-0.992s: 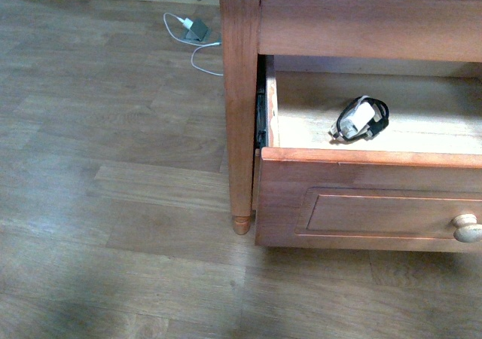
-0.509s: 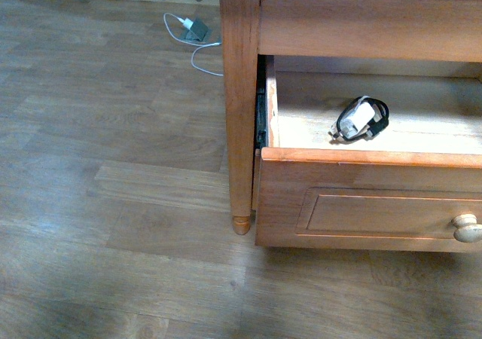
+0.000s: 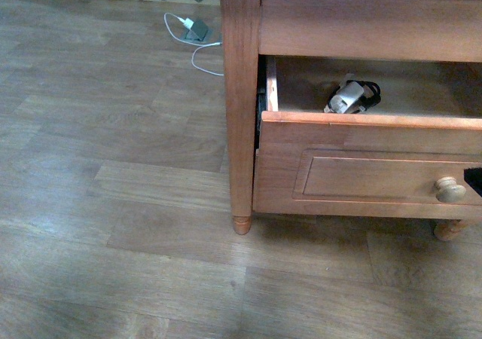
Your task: Put charger into drawer
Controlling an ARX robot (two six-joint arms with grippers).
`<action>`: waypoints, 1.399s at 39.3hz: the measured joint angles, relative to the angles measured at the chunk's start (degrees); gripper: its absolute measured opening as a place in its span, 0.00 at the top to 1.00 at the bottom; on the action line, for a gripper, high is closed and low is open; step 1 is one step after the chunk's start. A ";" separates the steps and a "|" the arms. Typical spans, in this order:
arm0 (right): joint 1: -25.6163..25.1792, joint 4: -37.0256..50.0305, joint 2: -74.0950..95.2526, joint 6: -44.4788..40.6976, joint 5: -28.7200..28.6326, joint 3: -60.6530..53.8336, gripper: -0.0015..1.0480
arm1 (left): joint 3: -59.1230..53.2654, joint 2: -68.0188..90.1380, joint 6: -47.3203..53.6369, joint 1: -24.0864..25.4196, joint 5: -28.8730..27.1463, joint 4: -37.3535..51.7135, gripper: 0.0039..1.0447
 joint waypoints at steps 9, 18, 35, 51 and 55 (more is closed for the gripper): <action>2.73 10.43 12.61 2.71 5.20 5.44 0.09 | 0.00 0.00 0.00 0.00 0.02 0.00 0.06; 3.65 21.77 23.06 7.02 8.50 10.49 0.09 | 0.00 0.00 0.00 0.00 0.00 0.00 0.06; 5.03 31.28 30.01 11.23 10.71 14.08 0.09 | 0.00 0.00 0.00 0.00 0.00 -0.02 0.06; 1.40 24.72 18.67 12.63 2.36 8.37 0.09 | 0.00 0.00 0.00 0.00 0.00 -0.02 0.06; -0.66 19.28 9.84 12.15 -0.57 3.98 0.09 | 0.00 0.00 0.00 0.00 0.00 -0.02 0.06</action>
